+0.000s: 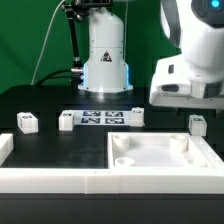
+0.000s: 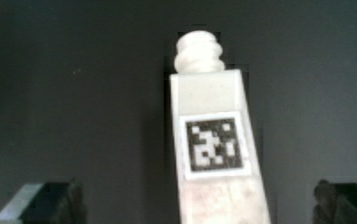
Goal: Assemble one leg
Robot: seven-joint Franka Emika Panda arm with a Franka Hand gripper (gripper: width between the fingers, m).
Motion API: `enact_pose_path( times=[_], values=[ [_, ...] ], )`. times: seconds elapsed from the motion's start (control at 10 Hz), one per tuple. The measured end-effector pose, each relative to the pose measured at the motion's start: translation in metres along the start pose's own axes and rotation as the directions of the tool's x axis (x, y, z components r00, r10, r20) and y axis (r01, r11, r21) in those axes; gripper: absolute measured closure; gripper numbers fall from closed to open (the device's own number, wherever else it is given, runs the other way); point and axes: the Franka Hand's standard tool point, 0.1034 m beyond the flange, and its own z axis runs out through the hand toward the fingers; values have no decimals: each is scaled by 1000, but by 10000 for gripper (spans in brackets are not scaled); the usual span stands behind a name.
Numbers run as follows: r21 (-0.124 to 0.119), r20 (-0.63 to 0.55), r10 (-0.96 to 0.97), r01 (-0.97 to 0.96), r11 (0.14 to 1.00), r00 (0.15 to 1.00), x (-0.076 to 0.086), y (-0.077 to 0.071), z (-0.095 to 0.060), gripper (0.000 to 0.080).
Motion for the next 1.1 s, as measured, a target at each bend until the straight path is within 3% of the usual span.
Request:
enact_pose_path(
  times=[0.4, 1.1],
  values=[
    [8, -19, -69, 69, 998, 997, 10, 0, 11, 150],
    [-7, -12, -72, 72, 997, 997, 5, 1, 35, 150]
  ],
)
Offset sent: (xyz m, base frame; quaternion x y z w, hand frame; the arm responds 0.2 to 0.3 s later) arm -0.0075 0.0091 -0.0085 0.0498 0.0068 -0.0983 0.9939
